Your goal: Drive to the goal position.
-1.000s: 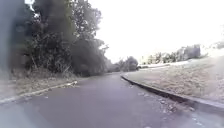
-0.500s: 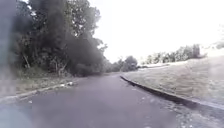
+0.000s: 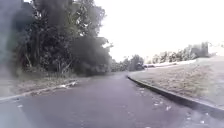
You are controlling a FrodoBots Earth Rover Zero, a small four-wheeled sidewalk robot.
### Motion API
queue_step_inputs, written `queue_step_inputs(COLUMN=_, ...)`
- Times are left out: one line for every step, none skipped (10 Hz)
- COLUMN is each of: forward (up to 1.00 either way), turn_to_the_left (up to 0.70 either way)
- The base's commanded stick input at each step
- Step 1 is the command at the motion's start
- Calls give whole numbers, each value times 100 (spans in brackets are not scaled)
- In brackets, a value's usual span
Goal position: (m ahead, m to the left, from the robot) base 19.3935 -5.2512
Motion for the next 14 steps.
queue_step_inputs(forward=100, turn_to_the_left=2)
queue_step_inputs(forward=100, turn_to_the_left=0)
queue_step_inputs(forward=100, turn_to_the_left=0)
queue_step_inputs(forward=100, turn_to_the_left=0)
queue_step_inputs(forward=100, turn_to_the_left=0)
queue_step_inputs(forward=100, turn_to_the_left=0)
queue_step_inputs(forward=100, turn_to_the_left=0)
queue_step_inputs(forward=100, turn_to_the_left=0)
queue_step_inputs(forward=100, turn_to_the_left=0)
queue_step_inputs(forward=100, turn_to_the_left=0)
queue_step_inputs(forward=100, turn_to_the_left=0)
queue_step_inputs(forward=100, turn_to_the_left=0)
queue_step_inputs(forward=100, turn_to_the_left=0)
queue_step_inputs(forward=100, turn_to_the_left=-37)
